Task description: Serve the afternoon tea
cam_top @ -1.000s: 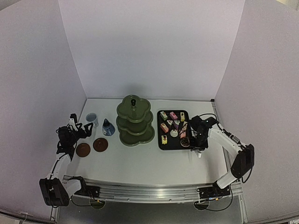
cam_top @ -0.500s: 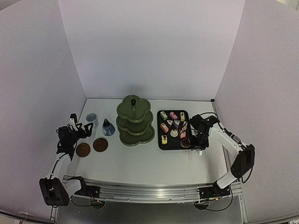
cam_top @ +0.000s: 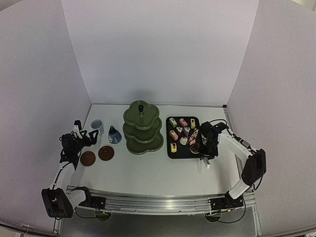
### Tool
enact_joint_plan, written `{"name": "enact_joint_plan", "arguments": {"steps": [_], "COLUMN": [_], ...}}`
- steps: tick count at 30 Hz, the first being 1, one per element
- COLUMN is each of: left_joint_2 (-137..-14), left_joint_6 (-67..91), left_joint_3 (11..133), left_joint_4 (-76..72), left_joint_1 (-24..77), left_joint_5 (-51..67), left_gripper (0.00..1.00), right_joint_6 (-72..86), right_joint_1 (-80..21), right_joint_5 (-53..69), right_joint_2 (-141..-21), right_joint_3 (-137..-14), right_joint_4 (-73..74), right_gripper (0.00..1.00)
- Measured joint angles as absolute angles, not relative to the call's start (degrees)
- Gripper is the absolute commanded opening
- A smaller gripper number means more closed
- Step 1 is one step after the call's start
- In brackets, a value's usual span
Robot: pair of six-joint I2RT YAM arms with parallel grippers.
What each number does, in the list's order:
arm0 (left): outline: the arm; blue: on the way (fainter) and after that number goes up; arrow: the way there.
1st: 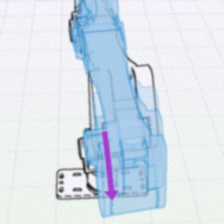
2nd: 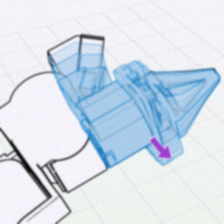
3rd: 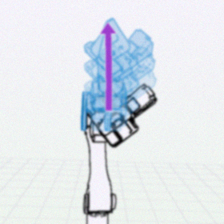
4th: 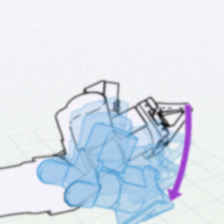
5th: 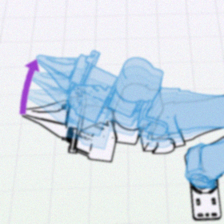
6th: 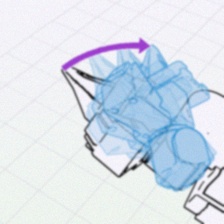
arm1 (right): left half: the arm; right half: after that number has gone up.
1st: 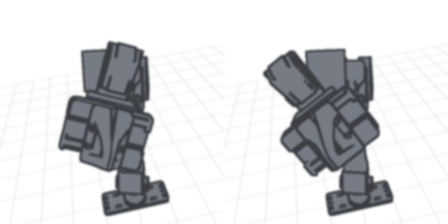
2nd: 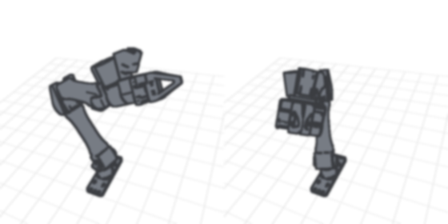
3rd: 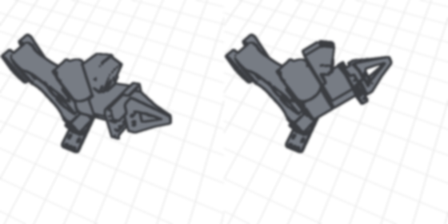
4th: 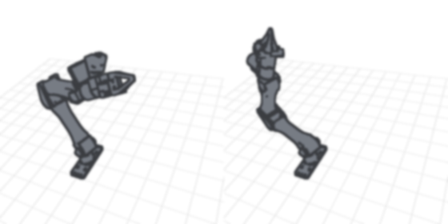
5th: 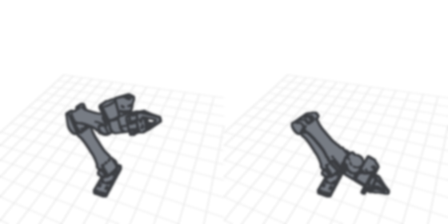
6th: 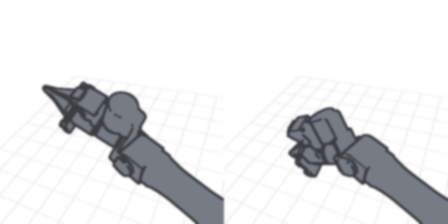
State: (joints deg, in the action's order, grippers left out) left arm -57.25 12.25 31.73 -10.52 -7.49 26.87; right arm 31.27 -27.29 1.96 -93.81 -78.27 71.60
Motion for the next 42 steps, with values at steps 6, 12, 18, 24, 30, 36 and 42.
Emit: {"name": "enact_joint_plan", "arguments": {"steps": [6, 12, 18, 24, 30, 36, 42], "left_joint_2": [-57.25, -57.25, -57.25, -57.25, -57.25, -57.25, -57.25], "left_joint_6": [12.25, 12.25, 12.22, 12.19, 12.07, 11.98, 11.85], "left_joint_3": [31.73, 31.73, 31.7, 31.69, 31.62, 31.57, 31.57], "left_joint_4": [-10.51, -10.52, -10.52, -10.52, -10.52, -10.52, -10.5], "left_joint_1": [-7.49, -7.49, -7.49, -7.49, -7.49, -7.49, -7.49], "left_joint_5": [26.85, 26.84, 26.83, 26.82, 26.79, 26.79, 26.77], "left_gripper": [1.0, 1.0, 1.0, 1.0, 1.0, 1.0, 1.0], "right_joint_6": [31.28, 31.27, 31.27, 31.29, 31.27, 30.46, 27.83], "right_joint_1": [-27.29, -27.29, -27.29, -27.29, -27.29, -27.3, -28.85], "right_joint_5": [3.57, 4.12, 4.08, 3.54, 2.71, 2.68, 2.84], "right_joint_2": [-94.04, -94.03, -93.86, -92.23, -90.26, -90.2, -93.87], "right_joint_3": [-77.68, -77.49, -77.62, -79.04, -80.99, -88.02, -99.37], "right_joint_4": [70.43, 70.11, 70.18, 71.32, 72.57, 74.26, 70.32], "right_gripper": [0.13, 0.0, 0.0, 0.0, 0.0, 0.0, 0.0]}}
